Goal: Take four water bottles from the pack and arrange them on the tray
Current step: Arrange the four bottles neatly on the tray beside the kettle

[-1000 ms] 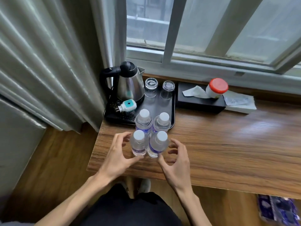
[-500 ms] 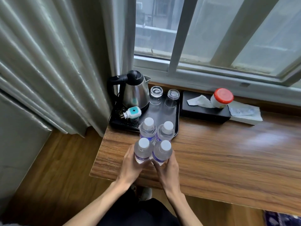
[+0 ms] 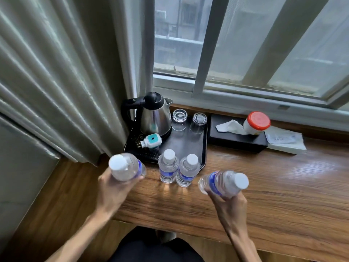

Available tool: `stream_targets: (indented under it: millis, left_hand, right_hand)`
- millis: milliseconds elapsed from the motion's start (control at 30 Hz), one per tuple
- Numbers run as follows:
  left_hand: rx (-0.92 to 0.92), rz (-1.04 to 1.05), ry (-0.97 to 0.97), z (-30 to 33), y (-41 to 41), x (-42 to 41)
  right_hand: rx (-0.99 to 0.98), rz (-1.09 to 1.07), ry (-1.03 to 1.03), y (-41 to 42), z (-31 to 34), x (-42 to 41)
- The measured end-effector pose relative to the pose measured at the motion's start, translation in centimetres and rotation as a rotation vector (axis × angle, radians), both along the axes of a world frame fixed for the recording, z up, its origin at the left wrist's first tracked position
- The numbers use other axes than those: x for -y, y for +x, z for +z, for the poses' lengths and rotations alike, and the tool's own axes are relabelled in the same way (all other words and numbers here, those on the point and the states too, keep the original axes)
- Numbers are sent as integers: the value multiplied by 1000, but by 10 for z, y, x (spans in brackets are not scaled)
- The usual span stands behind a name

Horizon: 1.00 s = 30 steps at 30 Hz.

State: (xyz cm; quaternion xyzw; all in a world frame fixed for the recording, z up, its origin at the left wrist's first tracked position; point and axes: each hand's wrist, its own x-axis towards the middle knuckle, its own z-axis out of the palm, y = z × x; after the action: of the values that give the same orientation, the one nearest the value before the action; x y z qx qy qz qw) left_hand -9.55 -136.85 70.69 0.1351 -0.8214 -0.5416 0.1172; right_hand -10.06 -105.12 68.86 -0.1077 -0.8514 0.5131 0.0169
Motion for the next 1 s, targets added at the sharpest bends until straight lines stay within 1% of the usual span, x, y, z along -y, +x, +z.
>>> stream_targets:
  millis: [133,267,367,467,567,633,733,833,1000]
  left_hand:
    - [-56,9,-94,26,-48,6]
    - [-110,-50,-127,36,-97,-5]
    - [-80,-121,-88,31,-127,-25]
    - [-40,-180,-113,20,-150,-51]
    - [6,-301,-129,7,-168,-74]
    - [35,-344,-130,-1,-177,-85]
    - [42,-342,-109,-7,-186,-92]
    - [61,-331,-176,-11,-199,-93]
    - [154,-294,-275,-22,-218,-97]
  right_hand:
    - [-53,17,40,-44,19,-13]
    - [-103,33,53,-84,25,-8]
    - [-109,53,24,-111,22,3]
    - [-120,93,31,-132,16,17]
    - [-110,130,54,-148,6,30]
    - [-101,144,60,-155,-2,36]
    - [-103,124,104,-166,-16,39]
    - [-79,124,111,-174,-23,40]
    - [-58,96,106,-188,-34,45]
